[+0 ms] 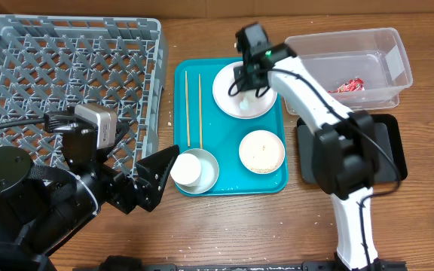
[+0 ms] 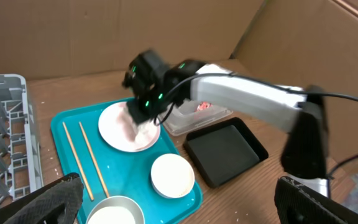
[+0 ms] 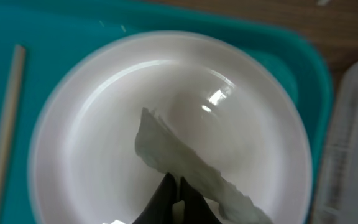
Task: Sort waste into correct bins and load items into the dishwasher
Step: 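Drop the tissue into the clear plastic bin, then grasp the rim of the white rice bowl with the right gripper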
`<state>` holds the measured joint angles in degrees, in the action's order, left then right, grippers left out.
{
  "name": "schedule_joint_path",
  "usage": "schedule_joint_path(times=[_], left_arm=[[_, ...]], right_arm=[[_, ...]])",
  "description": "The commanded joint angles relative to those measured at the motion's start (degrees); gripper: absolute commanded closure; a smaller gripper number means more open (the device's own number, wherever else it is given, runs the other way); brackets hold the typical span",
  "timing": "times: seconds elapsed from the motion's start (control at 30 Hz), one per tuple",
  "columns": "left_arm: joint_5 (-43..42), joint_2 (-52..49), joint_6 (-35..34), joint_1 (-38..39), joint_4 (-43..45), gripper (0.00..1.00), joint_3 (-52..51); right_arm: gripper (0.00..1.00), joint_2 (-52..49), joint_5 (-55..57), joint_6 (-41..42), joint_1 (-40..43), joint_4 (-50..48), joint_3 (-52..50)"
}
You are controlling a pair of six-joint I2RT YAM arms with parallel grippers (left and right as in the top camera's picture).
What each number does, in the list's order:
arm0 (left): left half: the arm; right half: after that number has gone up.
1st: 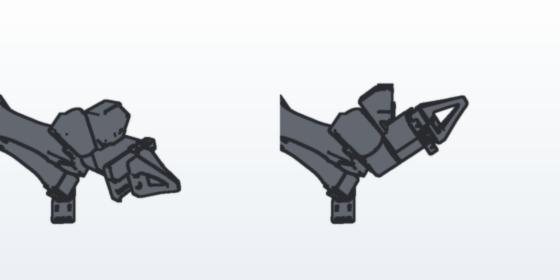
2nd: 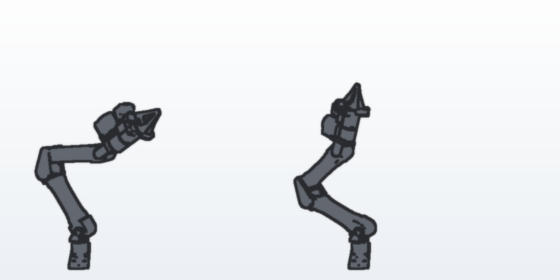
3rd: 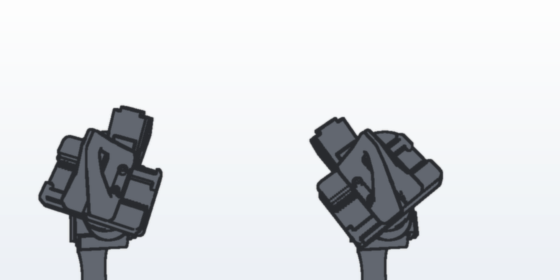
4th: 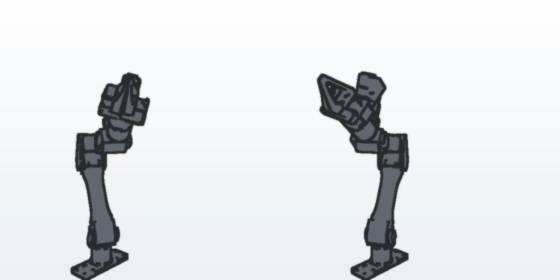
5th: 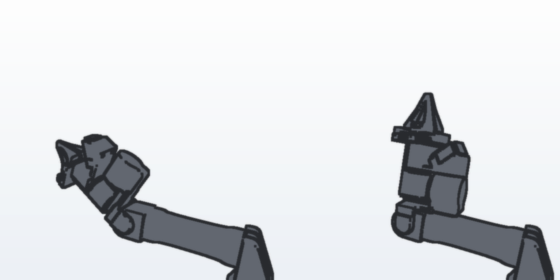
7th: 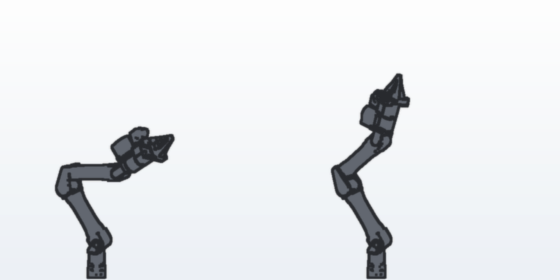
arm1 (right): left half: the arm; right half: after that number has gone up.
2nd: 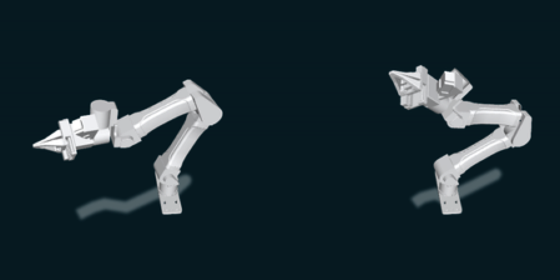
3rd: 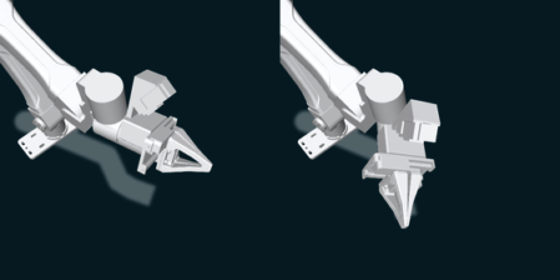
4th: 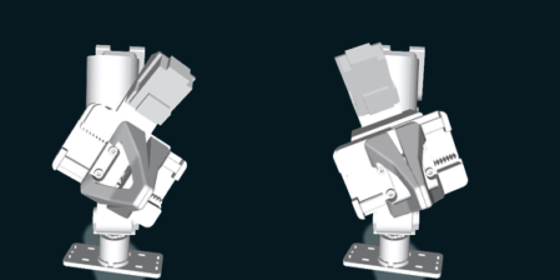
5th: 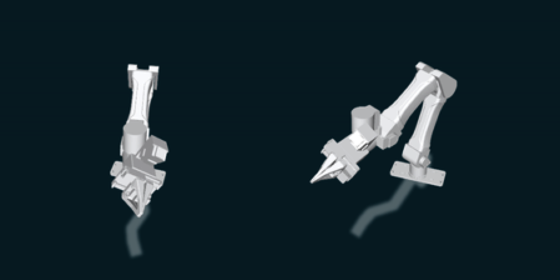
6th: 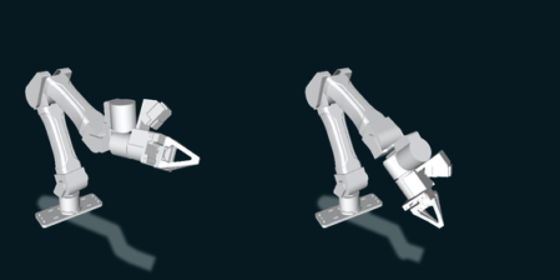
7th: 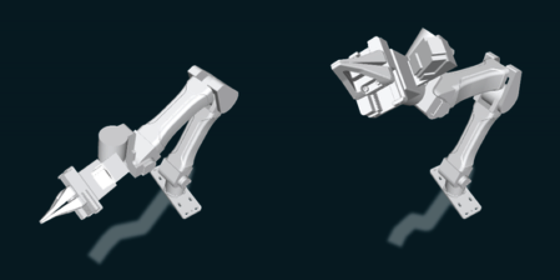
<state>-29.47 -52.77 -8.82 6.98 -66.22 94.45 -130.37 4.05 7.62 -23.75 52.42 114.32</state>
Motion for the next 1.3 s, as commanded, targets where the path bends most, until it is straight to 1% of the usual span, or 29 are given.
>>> schedule_joint_path(times=[0.0, 0.1, 0.17, 0.2, 0.27, 0.3, 0.33, 0.4, 0.47, 0.57, 0.6, 0.63, 0.7, 0.77, 0.8, 0.87, 0.97, 1.07, 1.17, 1.27], left_arm=[[1.2, -0.1, 1.1, -0.2, 0.0, 0.00, 0.6], [1.2, -0.1, 1.1, -0.2, -0.7, 0.00, 0.6], [1.2, -0.1, 1.1, -0.2, -1.2, 0.00, 0.6], [1.2, -0.1, 1.1, -0.2, -1.5, 0.00, 0.6], [1.2, -0.1, 1.1, -0.2, -1.5, 0.00, 0.6], [1.2, -0.1, 1.1, -0.2, -1.5, 0.00, 0.6], [1.2, -0.1, 1.1, -0.2, -1.4, 0.00, 0.6], [1.2, -0.1, 1.1, -0.2, -1.3, 0.00, 0.6], [1.2, -0.1, 1.1, -0.2, -0.8, 0.00, 0.6], [1.2, -0.1, 1.1, -0.2, -0.4, 0.00, 0.6], [1.4, -0.1, 1.1, -0.2, -0.3, 0.00, 0.6], [1.4, -0.1, 1.1, -0.2, -0.2, 0.00, 0.6], [1.4, -0.2, 1.1, -0.2, -0.2, 0.00, 0.6], [1.4, -0.3, 1.1, -0.2, -0.2, 0.00, 0.6], [1.4, -0.6, 1.1, -0.2, -0.2, 0.00, 0.6], [1.6, -0.9, 1.1, -0.2, -0.2, 0.00, 0.6], [3.3, -1.0, 1.1, -0.2, -0.2, 0.00, 0.6], [4.6, -1.1, 1.1, -0.2, -0.2, 0.00, 0.6], [4.6, -1.1, 1.1, -0.2, -0.6, 0.00, 0.6], [4.6, -1.1, 1.1, -0.2, -1.3, 0.00, 0.6]], right_arm=[[0.96, 12.2, -0.8, 3.2, 3.1, 1.6, 6.1], [0.96, 15.1, -0.8, 4.7, 7.2, 4.3, 6.1], [0.96, 15.2, -0.8, 4.7, 10.3, 6.6, 5.9], [0.96, 14.4, -0.8, 4.7, 13.6, 7.8, 4.6], [0.96, 13.3, -0.8, 4.7, 16.2, 7.1, 2.4], [0.85, 12.6, -1.1, 4.6, 17.1, 6.4, 1.4], [0.24, 11.4, -5.6, 4.4, 18.6, 6.5, 0.6], [0.13, 11.7, -11.3, 4.4, 19.6, 6.7, 0.9], [0.08, 13.6, -14.3, 4.5, 20.0, 6.7, 2.4], [0.06, 19.6, -16.7, 4.4, 19.8, 7.7, 5.1], [0.04, 24.1, -17.5, 4.4, 19.0, 8.7, 5.2], [0.02, 26.2, -17.7, 4.5, 18.4, 9.7, 5.2], [0.00, 30.1, -17.9, 4.7, 16.8, 13.1, 5.2], [0.00, 33.1, -17.9, 4.9, 14.4, 18.6, 5.2], [0.00, 34.2, -17.9, 6.3, 11.5, 25.2, 5.1], [0.00, 33.9, -17.9, 7.5, 7.5, 31.3, 4.3], [0.00, 33.0, -17.6, 10.9, 1.0, 35.0, -0.2], [0.01, 32.5, -15.8, 13.9, -6.0, 30.8, -9.1], [0.08, 32.3, -8.9, 17.4, -12.0, 22.4, -19.6], [0.16, 32.2, -0.2, 21.5, -15.5, 12.9, -30.1]])
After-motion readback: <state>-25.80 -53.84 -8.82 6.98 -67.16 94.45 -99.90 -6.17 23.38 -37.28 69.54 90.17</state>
